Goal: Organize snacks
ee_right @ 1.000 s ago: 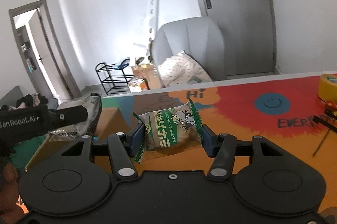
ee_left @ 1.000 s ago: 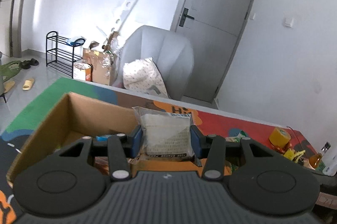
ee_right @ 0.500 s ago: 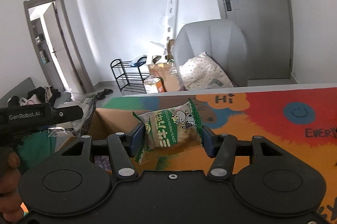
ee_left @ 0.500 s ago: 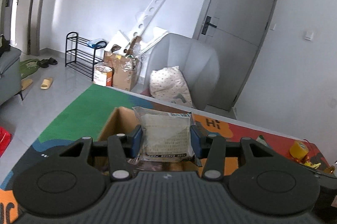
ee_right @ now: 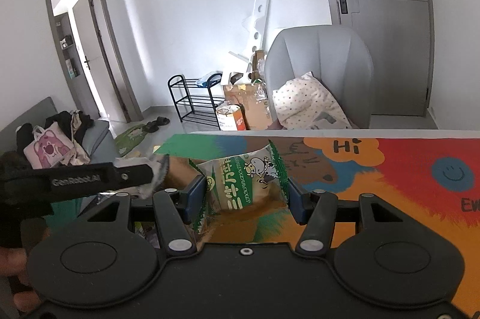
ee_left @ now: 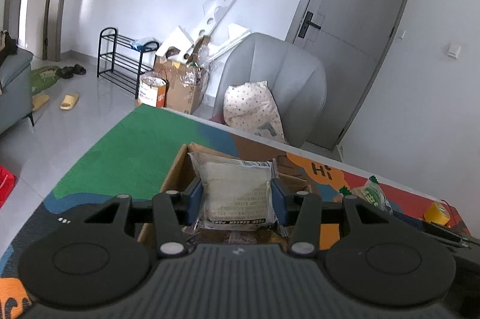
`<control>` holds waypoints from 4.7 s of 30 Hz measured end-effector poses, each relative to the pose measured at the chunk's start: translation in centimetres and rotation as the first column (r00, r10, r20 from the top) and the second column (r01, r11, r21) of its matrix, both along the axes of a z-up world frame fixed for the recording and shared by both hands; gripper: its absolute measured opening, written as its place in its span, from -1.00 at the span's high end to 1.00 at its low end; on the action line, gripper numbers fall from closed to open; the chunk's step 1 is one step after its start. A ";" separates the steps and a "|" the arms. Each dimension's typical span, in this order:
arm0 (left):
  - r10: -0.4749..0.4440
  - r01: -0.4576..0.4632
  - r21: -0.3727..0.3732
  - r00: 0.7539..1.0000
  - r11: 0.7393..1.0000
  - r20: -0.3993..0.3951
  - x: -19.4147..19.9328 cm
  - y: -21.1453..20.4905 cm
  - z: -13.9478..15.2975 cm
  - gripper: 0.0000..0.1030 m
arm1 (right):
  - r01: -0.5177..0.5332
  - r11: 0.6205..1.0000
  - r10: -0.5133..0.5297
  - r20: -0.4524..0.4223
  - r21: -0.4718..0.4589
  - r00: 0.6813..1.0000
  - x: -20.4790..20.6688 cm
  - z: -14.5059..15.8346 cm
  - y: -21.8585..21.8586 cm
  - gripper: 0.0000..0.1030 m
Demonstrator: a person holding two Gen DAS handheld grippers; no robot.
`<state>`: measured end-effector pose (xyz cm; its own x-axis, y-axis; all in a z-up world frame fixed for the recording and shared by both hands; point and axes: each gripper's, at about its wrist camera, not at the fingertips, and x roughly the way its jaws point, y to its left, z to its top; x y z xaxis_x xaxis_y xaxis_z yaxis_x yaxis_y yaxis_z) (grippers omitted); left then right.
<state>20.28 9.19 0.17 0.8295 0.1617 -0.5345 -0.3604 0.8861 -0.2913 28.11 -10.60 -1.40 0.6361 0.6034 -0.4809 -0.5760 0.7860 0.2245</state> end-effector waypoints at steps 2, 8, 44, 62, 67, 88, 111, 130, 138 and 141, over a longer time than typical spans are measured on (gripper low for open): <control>-0.003 0.003 -0.010 1.000 1.000 -0.008 0.5 0.2 -0.3 0.07 | -0.002 1.000 0.002 -0.002 -0.003 1.000 0.0 0.0 0.2 -0.06; 0.006 -0.006 0.002 1.000 1.000 0.006 0.2 0.4 0.0 0.01 | -0.018 1.000 0.018 -0.012 -0.007 1.000 0.2 -0.3 1.0 -0.06; 0.073 -0.073 0.008 0.997 0.997 0.021 -4.3 2.1 1.3 -0.80 | -0.038 0.999 0.037 -0.053 -0.009 0.998 -1.7 0.3 1.3 -0.63; -0.002 0.002 0.048 1.000 0.999 0.001 -5.3 -2.4 2.3 -0.90 | 0.077 0.996 -0.075 -0.050 0.041 0.996 -2.9 1.0 -5.5 -1.00; -0.031 0.031 0.062 0.999 0.998 -0.010 -5.6 -3.6 2.6 -1.00 | 0.097 0.993 -0.094 -0.052 0.065 0.994 -3.7 1.3 -7.8 -1.00; -0.195 0.197 0.102 0.980 0.975 -0.031 -8.7 -6.8 4.2 -1.00 | 0.166 0.984 -0.161 -0.075 0.062 0.984 -7.3 2.6 -13.1 -1.00; -0.174 0.182 0.145 0.982 0.973 -0.068 -12.7 -5.5 3.4 -1.00 | 0.155 0.988 -0.152 -0.087 0.023 0.985 -9.3 2.1 -16.2 -1.00; -0.137 0.148 0.132 0.987 0.980 -0.088 -12.8 -4.6 2.6 -1.00 | 0.154 0.988 -0.153 -0.091 -0.004 0.984 -9.3 2.1 -16.2 -1.00; -0.137 0.149 0.142 0.986 0.979 -0.092 -13.0 -4.3 2.7 -1.00 | 0.156 0.988 -0.157 -0.100 -0.009 0.983 -9.2 2.0 -16.2 -1.00; -0.144 0.157 0.145 0.985 0.977 -0.099 -12.9 -4.3 2.7 -1.00 | 0.153 0.988 -0.154 -0.104 -0.013 0.983 -9.2 1.9 -16.3 -1.00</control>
<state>7.34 4.85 2.92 0.8019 0.1231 -0.5846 -0.2376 0.9635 -0.1230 18.92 -26.86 0.50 0.6671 0.4998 -0.5524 -0.4218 0.8646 0.2729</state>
